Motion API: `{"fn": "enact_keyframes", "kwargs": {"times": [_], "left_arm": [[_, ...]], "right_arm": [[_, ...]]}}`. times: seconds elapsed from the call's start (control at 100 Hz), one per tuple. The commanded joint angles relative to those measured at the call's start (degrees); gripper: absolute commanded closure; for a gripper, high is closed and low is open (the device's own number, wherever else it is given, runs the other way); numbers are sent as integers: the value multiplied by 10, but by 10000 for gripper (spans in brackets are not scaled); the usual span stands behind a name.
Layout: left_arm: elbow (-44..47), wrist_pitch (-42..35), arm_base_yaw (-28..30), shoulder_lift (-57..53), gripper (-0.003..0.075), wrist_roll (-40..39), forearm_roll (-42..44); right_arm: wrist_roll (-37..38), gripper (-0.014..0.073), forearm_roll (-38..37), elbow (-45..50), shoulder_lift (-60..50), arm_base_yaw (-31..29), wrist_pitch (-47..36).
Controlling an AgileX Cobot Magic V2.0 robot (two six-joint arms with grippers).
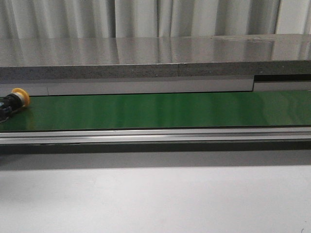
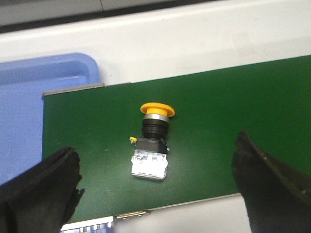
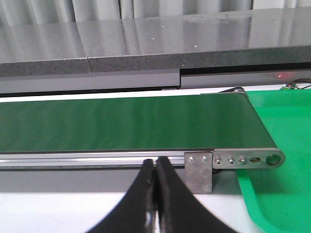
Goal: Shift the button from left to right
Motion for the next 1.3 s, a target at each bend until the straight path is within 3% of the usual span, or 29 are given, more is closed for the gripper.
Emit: {"fn": "enact_keyframes", "kwargs": {"times": [0.0,0.22,0.49,0.7,1.04,1.16,1.29], "left_arm": [[40,-91,-9,-75,100,0,-16],[190,-218,-9,-229,100,0,-19],[324,-279,-9,-399,100,0,-40],[366,-302,-9,-475,100,0,-41],[378,-303,-9,-481,106,0,-41],[378,-303,-9,-481,185,0,-41],[378,-303,-9,-481,384,0,-41]], "right_arm": [[-1,660,-3,-9,-11,-1,-48],[-1,660,-3,-9,-11,-1,-48],[-1,660,-3,-9,-11,-1,-48],[-1,660,-3,-9,-11,-1,-48],[-1,660,-3,-9,-11,-1,-48],[-1,660,-3,-9,-11,-1,-48],[-1,660,-3,-9,-11,-1,-48]]}}
